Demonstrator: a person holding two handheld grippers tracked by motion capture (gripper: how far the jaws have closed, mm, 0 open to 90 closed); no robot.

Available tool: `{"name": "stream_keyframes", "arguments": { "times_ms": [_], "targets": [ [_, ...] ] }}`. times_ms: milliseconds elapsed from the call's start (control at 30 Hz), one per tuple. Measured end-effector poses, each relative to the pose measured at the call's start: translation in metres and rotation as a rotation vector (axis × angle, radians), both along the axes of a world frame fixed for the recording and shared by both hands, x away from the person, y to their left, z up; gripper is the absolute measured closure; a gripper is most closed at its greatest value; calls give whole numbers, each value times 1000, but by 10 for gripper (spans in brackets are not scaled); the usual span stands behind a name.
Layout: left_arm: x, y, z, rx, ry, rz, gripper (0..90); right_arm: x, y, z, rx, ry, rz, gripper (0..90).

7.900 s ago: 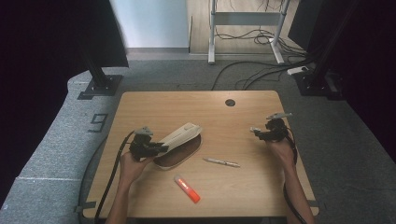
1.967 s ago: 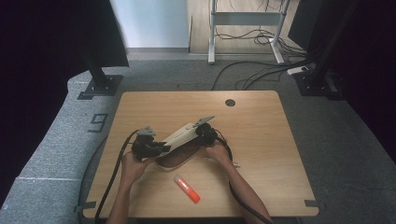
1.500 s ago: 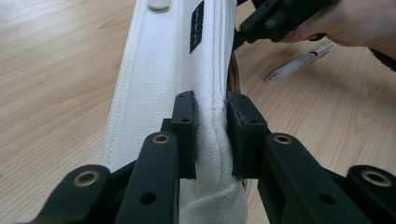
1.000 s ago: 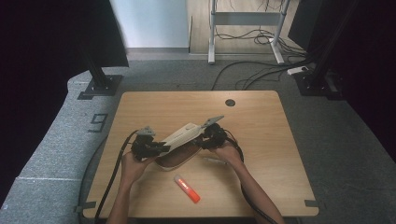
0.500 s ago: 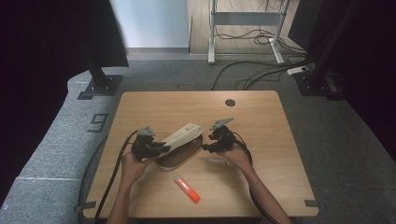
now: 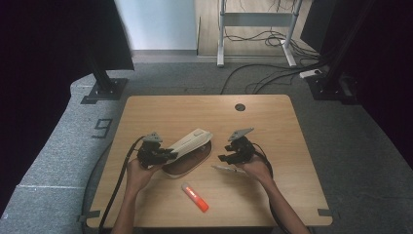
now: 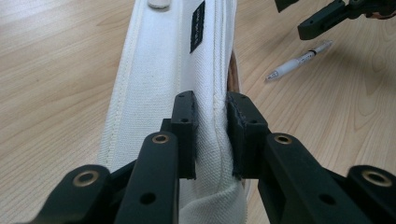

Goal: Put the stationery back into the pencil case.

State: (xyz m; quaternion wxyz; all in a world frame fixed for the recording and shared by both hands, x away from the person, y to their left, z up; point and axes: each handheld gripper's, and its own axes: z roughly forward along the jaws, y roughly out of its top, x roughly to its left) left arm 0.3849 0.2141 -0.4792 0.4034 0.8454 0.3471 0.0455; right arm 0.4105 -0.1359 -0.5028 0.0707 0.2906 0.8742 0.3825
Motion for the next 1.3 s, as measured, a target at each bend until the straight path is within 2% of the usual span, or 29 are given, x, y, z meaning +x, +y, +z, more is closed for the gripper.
{"name": "stream_keyframes", "arguments": {
  "times_ms": [433,767,1100,1300],
  "targets": [
    [0,-1,-1,1,6,-4,735,-18,-22,-13,-27,35,2,578],
    [0,-1,-1,1,8,-6,733,-28,-31,-25,-29,49,38,663],
    [0,-1,-1,2,9,-7,730,-32,-29,-33,-55,34,67,745],
    [0,-2,-1,3,10,-8,730,-36,-27,-34,-67,17,84,758]
  ]
}}
